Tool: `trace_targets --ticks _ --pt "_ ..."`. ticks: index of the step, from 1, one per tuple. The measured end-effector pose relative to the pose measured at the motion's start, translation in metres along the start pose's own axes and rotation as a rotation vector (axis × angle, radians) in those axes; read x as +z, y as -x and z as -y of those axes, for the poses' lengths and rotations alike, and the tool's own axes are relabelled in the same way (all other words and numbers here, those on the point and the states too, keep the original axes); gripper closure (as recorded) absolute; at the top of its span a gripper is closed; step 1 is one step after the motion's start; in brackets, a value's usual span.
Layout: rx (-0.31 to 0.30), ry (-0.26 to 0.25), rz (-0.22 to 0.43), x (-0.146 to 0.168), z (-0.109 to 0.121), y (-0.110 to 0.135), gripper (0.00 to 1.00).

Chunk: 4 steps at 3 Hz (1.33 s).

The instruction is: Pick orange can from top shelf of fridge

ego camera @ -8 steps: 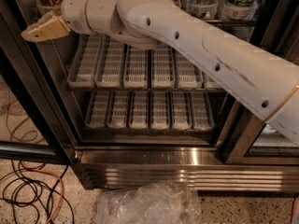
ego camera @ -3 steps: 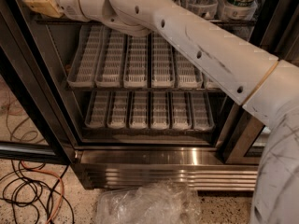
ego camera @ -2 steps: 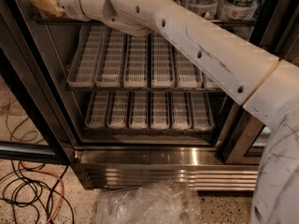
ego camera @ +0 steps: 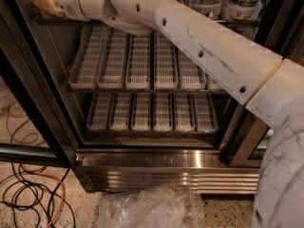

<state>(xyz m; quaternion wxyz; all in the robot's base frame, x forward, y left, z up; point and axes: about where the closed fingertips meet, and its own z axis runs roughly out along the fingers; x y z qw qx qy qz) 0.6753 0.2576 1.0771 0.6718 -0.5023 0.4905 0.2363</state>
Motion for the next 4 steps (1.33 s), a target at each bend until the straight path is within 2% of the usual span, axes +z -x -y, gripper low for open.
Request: trace_targets --ticks 1,2,3,4 --pt "0.005 -0.009 0.046 -0.013 0.009 0.002 1.0" --pt "-0.014 -0.034 0.122 -0.036 0.005 0.025 1.0" --pt "-0.015 -0.078 0.156 -0.065 0.004 0.042 1.0" --pt "-0.014 -0.078 0.157 -0.065 0.004 0.042 1.0"
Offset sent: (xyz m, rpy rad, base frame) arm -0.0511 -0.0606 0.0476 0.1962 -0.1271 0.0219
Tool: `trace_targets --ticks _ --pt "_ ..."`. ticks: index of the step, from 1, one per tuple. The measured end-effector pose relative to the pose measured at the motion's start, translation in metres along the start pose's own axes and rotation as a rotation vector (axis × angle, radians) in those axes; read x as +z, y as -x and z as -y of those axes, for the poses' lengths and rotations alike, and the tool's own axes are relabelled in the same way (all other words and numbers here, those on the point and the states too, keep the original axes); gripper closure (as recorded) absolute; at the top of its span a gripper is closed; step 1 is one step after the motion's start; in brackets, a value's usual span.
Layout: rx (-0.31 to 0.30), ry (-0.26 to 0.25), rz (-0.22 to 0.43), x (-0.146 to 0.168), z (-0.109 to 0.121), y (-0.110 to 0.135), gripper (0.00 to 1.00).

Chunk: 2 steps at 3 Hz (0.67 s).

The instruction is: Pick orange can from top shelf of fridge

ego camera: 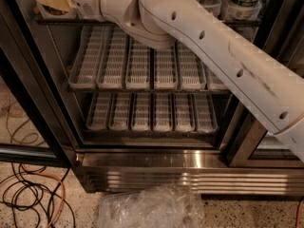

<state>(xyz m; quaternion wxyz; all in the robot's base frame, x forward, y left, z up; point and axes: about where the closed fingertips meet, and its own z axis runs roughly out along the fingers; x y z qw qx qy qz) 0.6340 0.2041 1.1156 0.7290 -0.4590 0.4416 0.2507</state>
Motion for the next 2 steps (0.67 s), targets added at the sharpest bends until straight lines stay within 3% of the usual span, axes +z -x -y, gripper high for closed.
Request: trace_targets --ticks 1,2 --pt "0.018 0.02 -0.004 -0.002 -0.005 0.002 1.0" --pt "0.043 -0.017 -0.021 -0.021 -0.01 0.014 1.0"
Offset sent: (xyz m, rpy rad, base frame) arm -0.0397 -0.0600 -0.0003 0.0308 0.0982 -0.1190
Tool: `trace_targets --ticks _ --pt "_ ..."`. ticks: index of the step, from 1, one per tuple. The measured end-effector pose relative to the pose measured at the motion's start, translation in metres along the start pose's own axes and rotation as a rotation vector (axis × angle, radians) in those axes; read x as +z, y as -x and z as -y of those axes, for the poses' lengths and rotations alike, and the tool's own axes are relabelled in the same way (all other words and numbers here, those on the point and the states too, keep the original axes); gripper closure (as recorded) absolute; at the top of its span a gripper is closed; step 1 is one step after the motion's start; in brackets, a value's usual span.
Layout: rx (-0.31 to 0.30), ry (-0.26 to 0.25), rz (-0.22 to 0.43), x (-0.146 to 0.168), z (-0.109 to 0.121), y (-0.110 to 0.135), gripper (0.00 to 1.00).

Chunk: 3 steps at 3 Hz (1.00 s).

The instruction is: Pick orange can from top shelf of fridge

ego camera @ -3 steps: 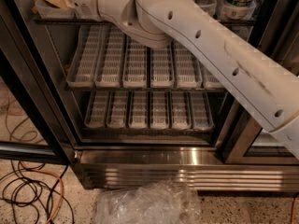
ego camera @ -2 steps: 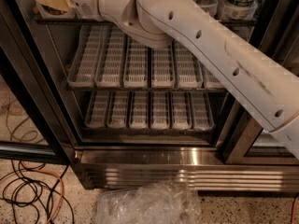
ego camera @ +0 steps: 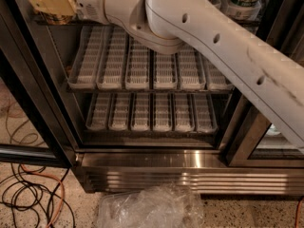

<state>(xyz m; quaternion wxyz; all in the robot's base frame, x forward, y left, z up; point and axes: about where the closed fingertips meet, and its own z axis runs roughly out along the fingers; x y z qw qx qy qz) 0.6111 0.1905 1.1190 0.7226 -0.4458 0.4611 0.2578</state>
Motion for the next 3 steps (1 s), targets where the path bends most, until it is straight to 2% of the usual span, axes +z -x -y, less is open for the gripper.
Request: trace_targets --ticks 1,3 --pt "0.05 -0.086 -0.066 -0.04 0.0 0.002 1.0" --pt "0.143 -0.205 -0.202 -0.12 -0.005 0.021 1.0"
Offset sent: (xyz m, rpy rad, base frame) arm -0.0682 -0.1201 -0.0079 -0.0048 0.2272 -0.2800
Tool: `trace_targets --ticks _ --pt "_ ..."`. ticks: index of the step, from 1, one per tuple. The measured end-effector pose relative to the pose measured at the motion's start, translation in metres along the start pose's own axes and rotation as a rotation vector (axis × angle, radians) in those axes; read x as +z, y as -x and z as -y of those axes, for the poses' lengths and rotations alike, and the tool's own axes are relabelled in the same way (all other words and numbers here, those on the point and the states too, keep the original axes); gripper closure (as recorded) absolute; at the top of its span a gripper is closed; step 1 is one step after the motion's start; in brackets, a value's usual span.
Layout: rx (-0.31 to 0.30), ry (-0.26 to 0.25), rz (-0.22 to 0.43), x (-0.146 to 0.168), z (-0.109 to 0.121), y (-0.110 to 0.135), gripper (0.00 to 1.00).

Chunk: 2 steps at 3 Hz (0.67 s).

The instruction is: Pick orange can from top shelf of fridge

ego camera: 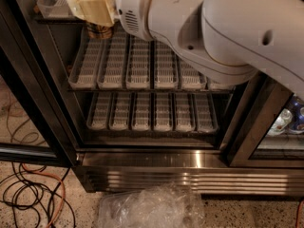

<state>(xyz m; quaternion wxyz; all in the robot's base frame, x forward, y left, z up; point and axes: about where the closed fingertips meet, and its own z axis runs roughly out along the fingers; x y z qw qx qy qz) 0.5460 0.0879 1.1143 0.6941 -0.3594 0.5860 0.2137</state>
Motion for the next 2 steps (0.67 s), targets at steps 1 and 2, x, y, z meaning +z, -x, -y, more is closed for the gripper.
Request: trace_targets --ticks 1,2 --pt "0.034 -0.044 -0.054 -0.0366 0.002 0.0053 1.0" --pt "0.034 -0.044 -0.054 -0.0366 0.002 0.0053 1.0"
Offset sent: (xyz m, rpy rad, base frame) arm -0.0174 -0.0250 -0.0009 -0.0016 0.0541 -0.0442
